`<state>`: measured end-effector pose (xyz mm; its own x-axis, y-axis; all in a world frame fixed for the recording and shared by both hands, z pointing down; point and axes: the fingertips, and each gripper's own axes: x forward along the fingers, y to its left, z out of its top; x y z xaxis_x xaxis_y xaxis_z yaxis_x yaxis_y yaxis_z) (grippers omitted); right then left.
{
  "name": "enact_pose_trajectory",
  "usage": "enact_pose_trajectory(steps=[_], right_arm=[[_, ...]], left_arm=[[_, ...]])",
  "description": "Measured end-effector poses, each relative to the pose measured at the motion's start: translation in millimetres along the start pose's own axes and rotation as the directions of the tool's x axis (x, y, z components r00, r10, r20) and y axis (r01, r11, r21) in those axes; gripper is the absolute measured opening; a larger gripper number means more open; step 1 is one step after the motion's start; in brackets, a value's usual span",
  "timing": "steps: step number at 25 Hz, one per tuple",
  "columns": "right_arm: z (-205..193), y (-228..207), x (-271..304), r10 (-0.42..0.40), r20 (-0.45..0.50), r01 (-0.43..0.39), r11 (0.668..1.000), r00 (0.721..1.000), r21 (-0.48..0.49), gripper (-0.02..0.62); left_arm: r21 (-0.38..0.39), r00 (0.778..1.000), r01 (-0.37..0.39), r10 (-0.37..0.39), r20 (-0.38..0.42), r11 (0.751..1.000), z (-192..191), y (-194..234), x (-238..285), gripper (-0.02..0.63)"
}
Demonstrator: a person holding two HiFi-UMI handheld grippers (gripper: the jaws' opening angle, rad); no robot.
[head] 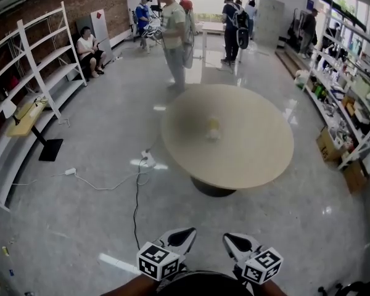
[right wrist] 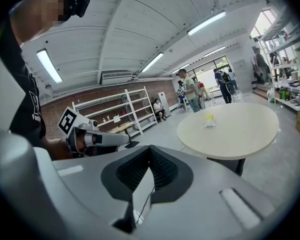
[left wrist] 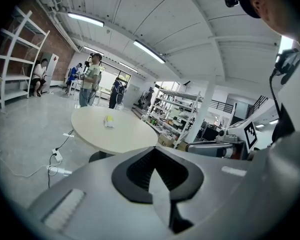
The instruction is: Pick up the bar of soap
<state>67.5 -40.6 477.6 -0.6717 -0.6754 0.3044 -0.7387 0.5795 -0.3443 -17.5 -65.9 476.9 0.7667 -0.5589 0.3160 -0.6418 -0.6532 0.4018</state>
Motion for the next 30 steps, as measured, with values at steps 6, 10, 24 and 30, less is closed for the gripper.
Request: enact_pose_trajectory(steps=[6, 10, 24, 30], right_arm=[[6, 23, 57, -0.013, -0.012, 0.013, 1.000, 1.000, 0.015, 0.006], [9, 41, 84, 0.011, -0.039, -0.011, 1.000, 0.999, 0.000, 0.006], [26, 3, 128, 0.061, -0.075, -0.061, 0.998, 0.995, -0.008, 0.006], [72, -41, 139, 0.100, -0.028, -0.101, 0.994, 0.995, -0.036, 0.006]], left_arm=[[0.012, 1.000, 0.027, -0.027, -0.003, 1.000, 7, 46, -27, 0.008], [-0.013, 0.999, 0.024, -0.024, -0.024, 1.000, 2, 69, -39, 0.008], [-0.035, 0.999, -0.045, 0.045, -0.014, 0.998, 23, 113, -14, 0.007], [-0.031, 0.994, -0.111, 0.111, -0.005, 0.993, 53, 128, 22, 0.008]])
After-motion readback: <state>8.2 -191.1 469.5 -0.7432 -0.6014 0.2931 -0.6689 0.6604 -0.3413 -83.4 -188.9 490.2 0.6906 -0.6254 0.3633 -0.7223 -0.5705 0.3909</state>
